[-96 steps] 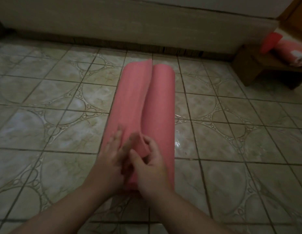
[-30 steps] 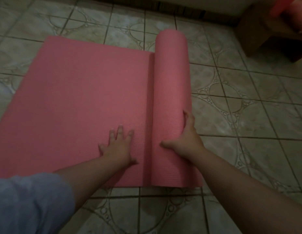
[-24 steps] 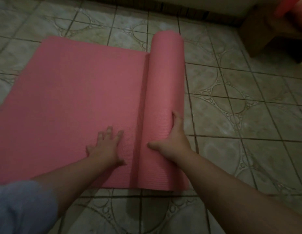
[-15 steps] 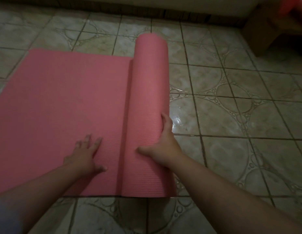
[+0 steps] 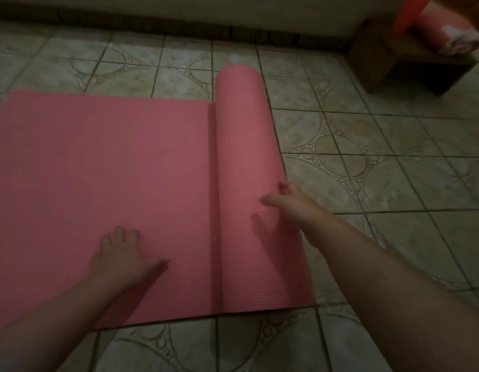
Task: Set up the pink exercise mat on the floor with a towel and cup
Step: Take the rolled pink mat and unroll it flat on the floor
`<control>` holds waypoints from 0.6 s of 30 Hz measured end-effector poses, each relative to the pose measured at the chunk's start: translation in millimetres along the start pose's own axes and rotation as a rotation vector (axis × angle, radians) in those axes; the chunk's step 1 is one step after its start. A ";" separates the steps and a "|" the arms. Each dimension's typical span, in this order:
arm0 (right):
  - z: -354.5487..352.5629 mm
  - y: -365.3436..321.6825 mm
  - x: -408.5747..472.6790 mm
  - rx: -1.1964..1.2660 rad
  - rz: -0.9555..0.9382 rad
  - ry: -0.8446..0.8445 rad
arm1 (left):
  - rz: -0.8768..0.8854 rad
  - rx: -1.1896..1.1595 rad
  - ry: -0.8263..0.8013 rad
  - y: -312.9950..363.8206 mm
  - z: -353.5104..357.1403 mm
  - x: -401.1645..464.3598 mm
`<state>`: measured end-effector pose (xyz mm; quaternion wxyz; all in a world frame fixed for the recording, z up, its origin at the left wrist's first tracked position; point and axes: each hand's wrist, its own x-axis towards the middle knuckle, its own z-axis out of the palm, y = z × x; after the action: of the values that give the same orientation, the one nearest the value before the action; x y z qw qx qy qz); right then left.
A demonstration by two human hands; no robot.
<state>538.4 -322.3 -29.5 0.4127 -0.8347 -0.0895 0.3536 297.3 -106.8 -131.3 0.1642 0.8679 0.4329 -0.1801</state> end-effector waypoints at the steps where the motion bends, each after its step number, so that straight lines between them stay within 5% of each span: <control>1: 2.4 2.2 -2.2 0.007 0.005 -0.033 | 0.011 0.025 0.003 4.9 3.1 -0.2; 18: 4.2 40.3 0.9 -0.086 -0.030 0.072 | 0.049 0.087 -0.115 49.8 12.6 10.3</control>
<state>530.5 -345.2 -62.0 0.3846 -0.8624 -0.1022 0.3128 341.3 -133.7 -140.7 0.1551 0.8727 0.3933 -0.2443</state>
